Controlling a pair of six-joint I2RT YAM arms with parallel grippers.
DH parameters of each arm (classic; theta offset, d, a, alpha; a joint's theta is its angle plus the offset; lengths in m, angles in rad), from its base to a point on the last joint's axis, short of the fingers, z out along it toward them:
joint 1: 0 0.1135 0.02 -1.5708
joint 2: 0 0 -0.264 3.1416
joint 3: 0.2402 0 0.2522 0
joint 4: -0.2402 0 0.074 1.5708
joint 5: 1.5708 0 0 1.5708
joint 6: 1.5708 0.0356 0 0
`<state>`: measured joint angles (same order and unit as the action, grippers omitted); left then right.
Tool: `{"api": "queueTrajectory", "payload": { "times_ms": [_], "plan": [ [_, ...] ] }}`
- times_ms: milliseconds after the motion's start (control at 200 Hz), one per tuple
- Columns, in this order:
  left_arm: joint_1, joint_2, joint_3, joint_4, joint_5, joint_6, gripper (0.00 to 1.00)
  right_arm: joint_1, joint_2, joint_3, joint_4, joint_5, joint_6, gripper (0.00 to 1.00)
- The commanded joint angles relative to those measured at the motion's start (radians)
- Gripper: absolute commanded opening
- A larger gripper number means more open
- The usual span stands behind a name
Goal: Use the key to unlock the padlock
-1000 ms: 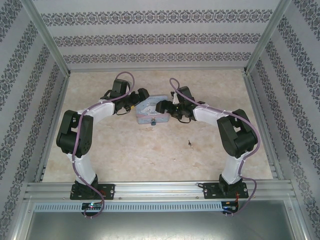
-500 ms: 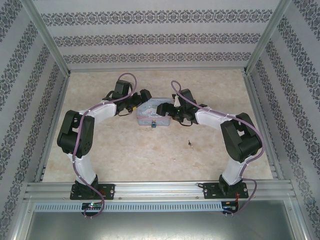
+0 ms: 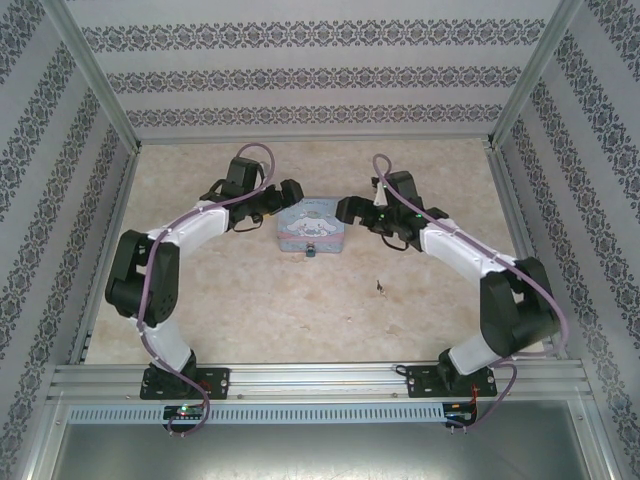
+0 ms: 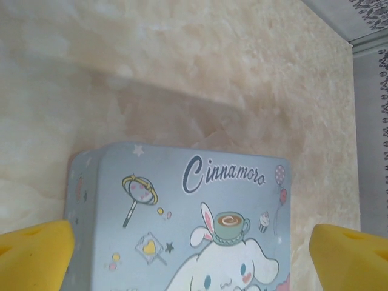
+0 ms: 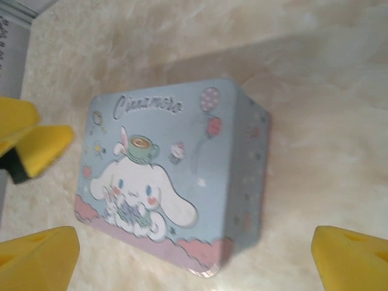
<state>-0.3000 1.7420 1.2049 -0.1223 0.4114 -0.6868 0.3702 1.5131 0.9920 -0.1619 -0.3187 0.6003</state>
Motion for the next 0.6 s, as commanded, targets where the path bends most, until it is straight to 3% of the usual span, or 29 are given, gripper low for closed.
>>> {"api": "queueTrajectory", "payload": {
  "times_ms": [0, 100, 365, 595],
  "plan": [
    [-0.005, -0.087, 0.018, -0.133, -0.078, 0.111, 1.00, -0.003, -0.067, -0.057, -0.180, 0.056, -0.100, 0.94],
    [-0.005, -0.138, -0.031, -0.178, -0.143, 0.099, 1.00, 0.003, -0.117, -0.110, -0.269, 0.103, -0.124, 0.86],
    [-0.011, -0.255, -0.228, -0.097, -0.084, 0.002, 1.00, 0.100, -0.158, -0.211, -0.401, 0.260, -0.124, 0.71],
    [-0.020, -0.313, -0.279, -0.085, -0.016, 0.038, 1.00, 0.181, -0.092, -0.220, -0.431, 0.350, -0.100, 0.60]
  ]
}}
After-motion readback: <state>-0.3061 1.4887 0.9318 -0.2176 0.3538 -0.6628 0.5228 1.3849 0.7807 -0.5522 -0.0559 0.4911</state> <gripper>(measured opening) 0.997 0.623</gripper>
